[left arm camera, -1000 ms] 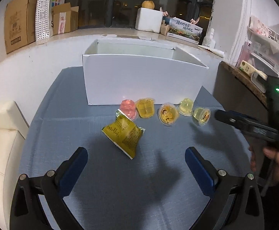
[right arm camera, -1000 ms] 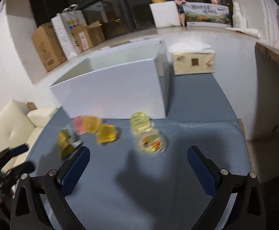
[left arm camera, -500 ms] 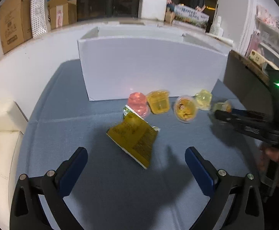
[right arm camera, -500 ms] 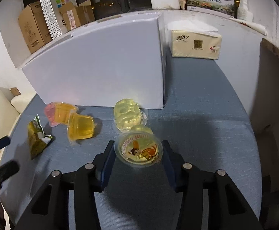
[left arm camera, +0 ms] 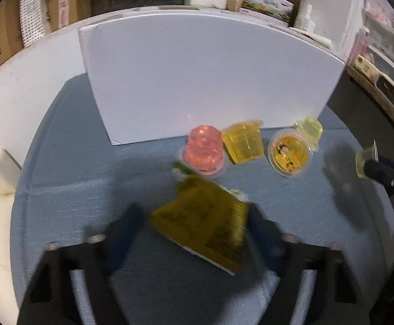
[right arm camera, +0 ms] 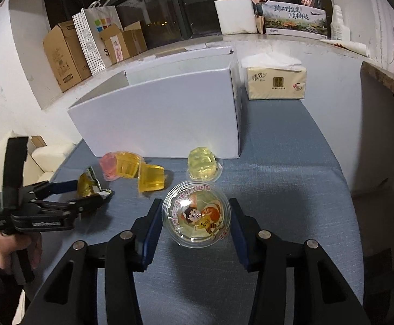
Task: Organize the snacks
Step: 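Grasp the yellow seaweed packet with the left gripper while the right grasps a cartoon-lid cup, then lower the yellow packet and cartoon-lid cup into the box and release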
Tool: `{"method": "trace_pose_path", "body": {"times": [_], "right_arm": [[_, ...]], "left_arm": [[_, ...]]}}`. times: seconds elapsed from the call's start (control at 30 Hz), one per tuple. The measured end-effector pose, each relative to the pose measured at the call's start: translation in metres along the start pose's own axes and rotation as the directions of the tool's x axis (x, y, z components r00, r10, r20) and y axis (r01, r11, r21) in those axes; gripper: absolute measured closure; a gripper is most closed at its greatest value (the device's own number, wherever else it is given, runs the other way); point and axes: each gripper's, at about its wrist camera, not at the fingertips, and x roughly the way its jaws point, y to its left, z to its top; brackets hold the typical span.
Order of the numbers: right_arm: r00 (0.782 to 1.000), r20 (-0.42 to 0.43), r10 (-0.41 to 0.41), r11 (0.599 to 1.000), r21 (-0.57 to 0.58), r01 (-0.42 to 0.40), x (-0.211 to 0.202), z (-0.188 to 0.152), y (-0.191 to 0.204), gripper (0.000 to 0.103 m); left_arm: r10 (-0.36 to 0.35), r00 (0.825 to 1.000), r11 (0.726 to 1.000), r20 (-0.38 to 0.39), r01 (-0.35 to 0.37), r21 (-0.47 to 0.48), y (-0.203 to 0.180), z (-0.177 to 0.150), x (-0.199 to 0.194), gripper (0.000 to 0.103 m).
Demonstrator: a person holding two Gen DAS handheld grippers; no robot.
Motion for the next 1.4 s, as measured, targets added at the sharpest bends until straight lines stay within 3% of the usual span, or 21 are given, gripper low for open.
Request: {"method": "trace_pose_path", "body": {"times": [0.17,0.37,0.47,0.67,0.9,1.0,1.2,1.23,1.3,1.33,1.4], "right_arm": [[1.000,0.016,0.018,1.000,-0.006,-0.018,-0.007,-0.001,0.007,0.052],[0.997,0.059,0.044,0.999,-0.017,-0.044,-0.024,0.003,0.019,0.052],[0.994,0.092,0.059,0.998,-0.039,-0.056,-0.035,0.011,0.028,0.052],[0.986,0.140,0.096,0.994,-0.065,-0.088,-0.041,0.046,0.038,0.052],[0.978,0.186,0.092,0.992,-0.102,-0.074,-0.028,0.113,0.042,0.052],[0.979,0.184,0.083,0.993,-0.092,-0.067,-0.009,0.143,0.037,0.052],[0.992,0.111,0.055,0.997,-0.065,-0.048,0.035,0.173,0.022,0.051],[0.993,0.106,0.043,0.998,-0.056,-0.037,0.039,0.173,0.019,0.049],[0.995,0.095,0.017,1.000,-0.026,-0.015,0.045,0.172,0.012,0.016],[0.995,0.101,0.017,1.000,-0.009,-0.016,0.045,0.170,0.008,0.000],[0.993,0.117,0.013,1.000,0.023,-0.015,0.042,0.165,-0.001,0.000]], "left_arm": [[-0.030,0.998,1.000,0.057,0.030,-0.009,-0.001,-0.004,-0.021,0.042],[-0.081,0.981,0.996,0.175,0.084,-0.010,-0.008,-0.008,-0.079,0.042],[-0.093,0.968,0.995,0.231,0.095,0.000,-0.015,0.000,-0.107,0.042],[-0.090,0.953,0.996,0.290,0.091,0.011,-0.019,0.031,-0.126,0.042],[-0.066,0.943,0.998,0.326,0.066,0.009,-0.017,0.110,-0.107,0.042],[-0.041,0.954,0.999,0.298,0.044,-0.004,-0.010,0.144,-0.082,0.042],[0.022,0.965,1.000,0.261,-0.022,-0.004,-0.003,0.168,-0.047,0.040],[0.027,0.970,1.000,0.242,-0.026,-0.006,-0.001,0.169,-0.042,0.027],[0.039,0.977,0.999,0.210,-0.036,-0.014,0.001,0.168,-0.035,0.000],[0.047,0.973,0.999,0.225,-0.045,-0.012,0.001,0.165,-0.037,0.000],[0.056,0.972,0.998,0.230,-0.053,-0.021,0.002,0.161,-0.038,0.000]]}}
